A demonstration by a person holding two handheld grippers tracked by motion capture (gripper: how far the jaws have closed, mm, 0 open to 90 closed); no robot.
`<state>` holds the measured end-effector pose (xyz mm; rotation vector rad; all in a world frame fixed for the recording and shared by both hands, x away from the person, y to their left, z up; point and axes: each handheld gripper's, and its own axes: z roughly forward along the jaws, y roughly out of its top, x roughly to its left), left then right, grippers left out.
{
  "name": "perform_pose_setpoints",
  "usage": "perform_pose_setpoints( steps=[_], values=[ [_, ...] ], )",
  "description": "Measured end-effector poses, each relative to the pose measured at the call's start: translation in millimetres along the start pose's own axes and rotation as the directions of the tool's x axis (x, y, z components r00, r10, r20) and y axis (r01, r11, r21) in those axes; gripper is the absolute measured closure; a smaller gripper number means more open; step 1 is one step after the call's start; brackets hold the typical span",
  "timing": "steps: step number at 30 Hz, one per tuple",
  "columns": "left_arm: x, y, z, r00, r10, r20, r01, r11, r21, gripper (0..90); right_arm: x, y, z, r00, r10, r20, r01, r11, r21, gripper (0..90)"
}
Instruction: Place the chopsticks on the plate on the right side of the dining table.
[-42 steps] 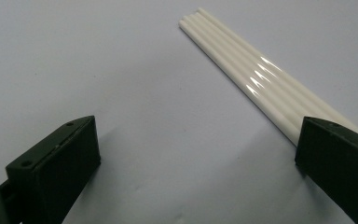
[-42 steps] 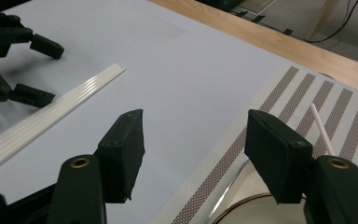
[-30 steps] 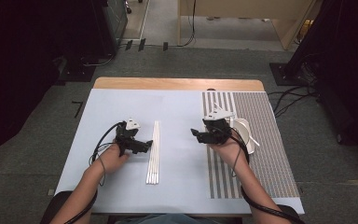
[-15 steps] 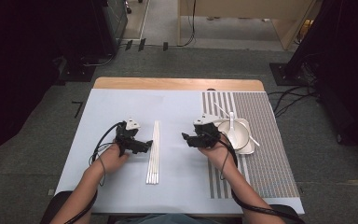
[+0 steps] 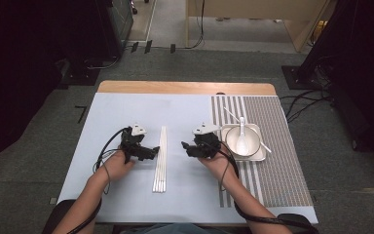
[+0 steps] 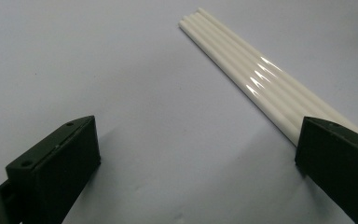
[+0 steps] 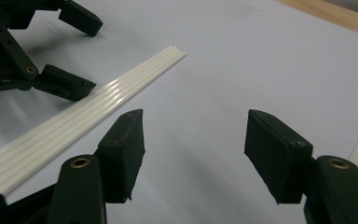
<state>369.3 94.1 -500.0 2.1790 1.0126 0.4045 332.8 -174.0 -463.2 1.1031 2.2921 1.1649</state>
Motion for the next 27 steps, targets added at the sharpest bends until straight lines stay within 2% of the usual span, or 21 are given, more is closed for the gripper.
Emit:
perform_pose_setpoints(
  steps=[6,11,18,27],
  values=[
    [0.1,0.0,0.0,1.0000,0.001,0.000,-0.001,1.0000,0.000,0.0,13.5,-4.3,11.3,0.9997,-0.020,-0.014,0.020,1.000,0.000,42.6],
    [0.0,0.0,-0.1,1.0000,0.000,0.000,0.000,1.0000,0.001,0.0,21.2,-6.6,17.3,0.9997,-0.008,-0.023,0.008,1.000,-0.004,43.7],
    [0.1,0.0,-0.1,1.0000,0.002,0.000,-0.002,1.0000,0.001,0.0,34.0,-8.8,25.8,0.9983,-0.034,-0.049,0.034,0.999,0.005,48.4],
    [0.1,0.0,-0.1,1.0000,0.002,0.000,-0.002,1.0000,0.001,0.0,40.8,-11.1,31.7,0.9984,-0.015,-0.054,0.014,1.000,-0.016,49.1]
  ],
)
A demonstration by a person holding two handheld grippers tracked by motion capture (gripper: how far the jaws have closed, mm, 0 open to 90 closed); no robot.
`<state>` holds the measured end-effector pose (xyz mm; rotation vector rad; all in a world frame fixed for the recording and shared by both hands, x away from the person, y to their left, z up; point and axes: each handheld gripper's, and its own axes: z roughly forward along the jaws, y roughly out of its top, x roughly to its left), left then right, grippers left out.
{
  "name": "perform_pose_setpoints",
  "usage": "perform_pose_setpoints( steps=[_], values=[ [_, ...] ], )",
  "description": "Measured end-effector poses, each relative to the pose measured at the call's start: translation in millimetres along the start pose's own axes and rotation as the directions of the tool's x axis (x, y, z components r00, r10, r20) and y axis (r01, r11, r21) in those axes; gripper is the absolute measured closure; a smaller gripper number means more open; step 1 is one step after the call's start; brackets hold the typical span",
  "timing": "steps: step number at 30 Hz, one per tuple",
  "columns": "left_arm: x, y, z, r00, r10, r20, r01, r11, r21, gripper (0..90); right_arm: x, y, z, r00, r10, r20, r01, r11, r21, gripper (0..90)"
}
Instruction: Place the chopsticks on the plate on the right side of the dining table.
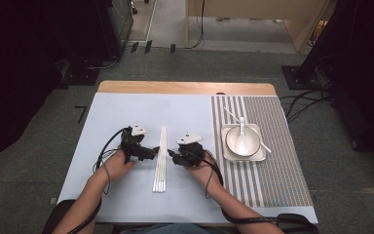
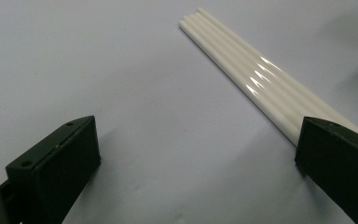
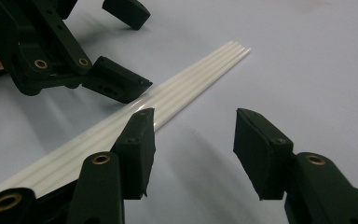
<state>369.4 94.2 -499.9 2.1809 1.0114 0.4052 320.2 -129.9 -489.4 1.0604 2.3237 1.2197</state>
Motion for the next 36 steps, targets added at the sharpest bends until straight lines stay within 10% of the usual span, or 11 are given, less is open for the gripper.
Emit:
perform_pose_setpoints(
  steps=[36],
  values=[
    [0.0,0.0,0.0,1.0000,0.000,0.000,0.000,1.0000,0.000,0.0,20.0,-3.4,13.4,0.9979,-0.037,-0.054,0.039,0.999,0.038,58.6]
  ],
)
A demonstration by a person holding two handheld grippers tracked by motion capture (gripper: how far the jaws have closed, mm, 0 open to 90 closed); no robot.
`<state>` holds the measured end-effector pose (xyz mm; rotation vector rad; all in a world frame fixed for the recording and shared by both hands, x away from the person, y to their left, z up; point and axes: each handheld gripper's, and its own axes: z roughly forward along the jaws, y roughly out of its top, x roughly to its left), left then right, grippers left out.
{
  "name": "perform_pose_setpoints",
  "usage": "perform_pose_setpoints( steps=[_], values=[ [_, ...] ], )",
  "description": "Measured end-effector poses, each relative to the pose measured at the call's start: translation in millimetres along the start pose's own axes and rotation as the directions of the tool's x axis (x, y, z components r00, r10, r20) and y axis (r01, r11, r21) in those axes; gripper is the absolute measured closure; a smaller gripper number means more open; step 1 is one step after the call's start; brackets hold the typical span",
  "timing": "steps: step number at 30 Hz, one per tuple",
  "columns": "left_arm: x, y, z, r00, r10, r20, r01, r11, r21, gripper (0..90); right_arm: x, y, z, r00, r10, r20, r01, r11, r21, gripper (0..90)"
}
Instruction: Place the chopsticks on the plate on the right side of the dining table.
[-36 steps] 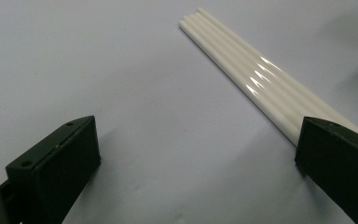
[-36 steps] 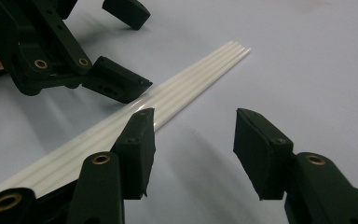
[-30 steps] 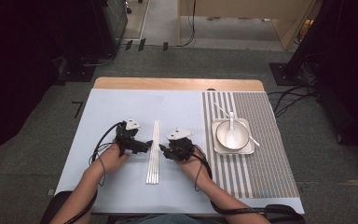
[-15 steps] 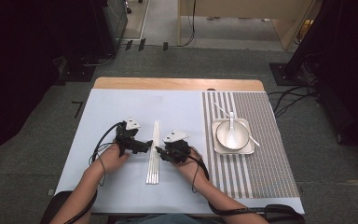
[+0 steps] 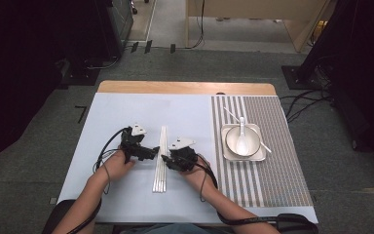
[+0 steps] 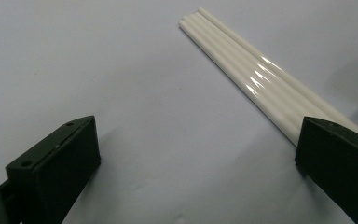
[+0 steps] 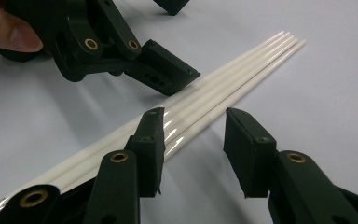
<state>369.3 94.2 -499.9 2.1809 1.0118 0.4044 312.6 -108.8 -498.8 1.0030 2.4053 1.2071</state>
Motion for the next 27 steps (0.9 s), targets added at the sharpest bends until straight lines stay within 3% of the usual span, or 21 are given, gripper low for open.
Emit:
perform_pose_setpoints(
  steps=[13,27],
  values=[
    [0.0,0.0,0.0,1.0000,-0.001,0.000,0.001,1.0000,-0.001,0.0,-2.5,-1.4,-1.1,0.9997,0.000,0.024,0.000,1.000,0.022,62.4],
    [0.0,0.0,0.0,1.0000,0.000,0.000,0.000,1.0000,-0.001,0.0,-9.4,-0.4,-5.2,0.9989,0.026,0.038,-0.028,0.998,0.051,73.4]
  ],
)
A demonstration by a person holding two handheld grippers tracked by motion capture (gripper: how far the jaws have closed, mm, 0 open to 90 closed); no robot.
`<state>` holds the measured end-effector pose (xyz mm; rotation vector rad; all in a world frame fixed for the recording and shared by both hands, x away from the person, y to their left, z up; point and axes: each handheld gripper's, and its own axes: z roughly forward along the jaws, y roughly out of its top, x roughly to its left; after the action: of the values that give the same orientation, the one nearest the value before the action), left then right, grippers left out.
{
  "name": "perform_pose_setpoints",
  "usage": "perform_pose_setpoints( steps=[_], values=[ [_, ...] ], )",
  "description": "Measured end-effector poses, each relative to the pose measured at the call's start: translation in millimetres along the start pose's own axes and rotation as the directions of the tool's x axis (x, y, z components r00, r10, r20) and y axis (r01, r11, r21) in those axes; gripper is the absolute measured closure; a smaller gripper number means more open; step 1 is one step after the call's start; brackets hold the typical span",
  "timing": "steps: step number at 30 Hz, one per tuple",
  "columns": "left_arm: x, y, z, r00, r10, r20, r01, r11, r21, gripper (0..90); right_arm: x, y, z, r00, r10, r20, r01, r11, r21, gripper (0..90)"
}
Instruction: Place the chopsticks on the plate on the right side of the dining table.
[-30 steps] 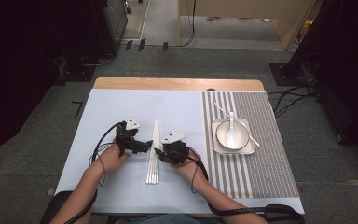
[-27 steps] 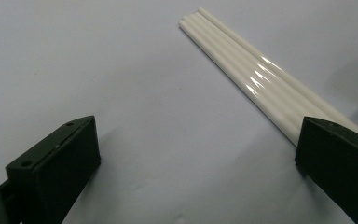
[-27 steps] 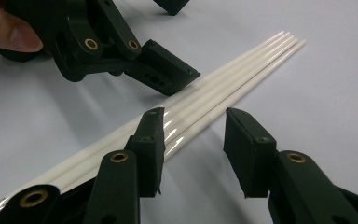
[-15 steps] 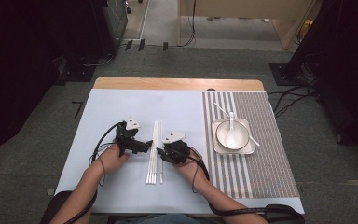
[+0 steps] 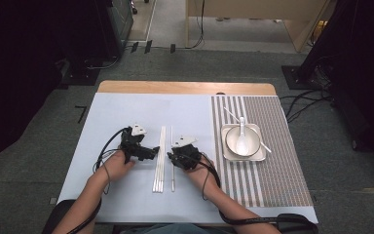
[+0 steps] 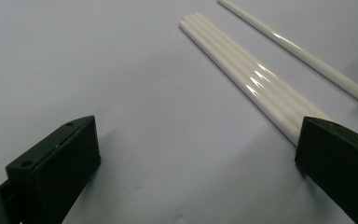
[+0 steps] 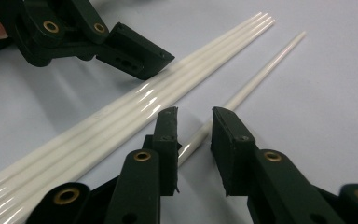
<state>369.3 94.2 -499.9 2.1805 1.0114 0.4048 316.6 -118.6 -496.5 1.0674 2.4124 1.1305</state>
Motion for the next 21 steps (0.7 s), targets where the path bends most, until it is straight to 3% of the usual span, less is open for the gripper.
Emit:
perform_pose_setpoints(
  steps=[16,21],
  values=[
    [-0.1,0.0,0.0,1.0000,0.000,0.000,0.000,1.0000,0.000,0.0,-1.7,-1.6,-2.0,0.9992,0.035,0.017,-0.035,0.999,-0.003,68.7],
    [-0.1,0.0,0.0,1.0000,0.000,0.000,0.000,1.0000,0.000,0.0,-1.8,-0.6,-1.9,0.9995,0.003,0.030,-0.003,1.000,0.008,73.7]
  ],
)
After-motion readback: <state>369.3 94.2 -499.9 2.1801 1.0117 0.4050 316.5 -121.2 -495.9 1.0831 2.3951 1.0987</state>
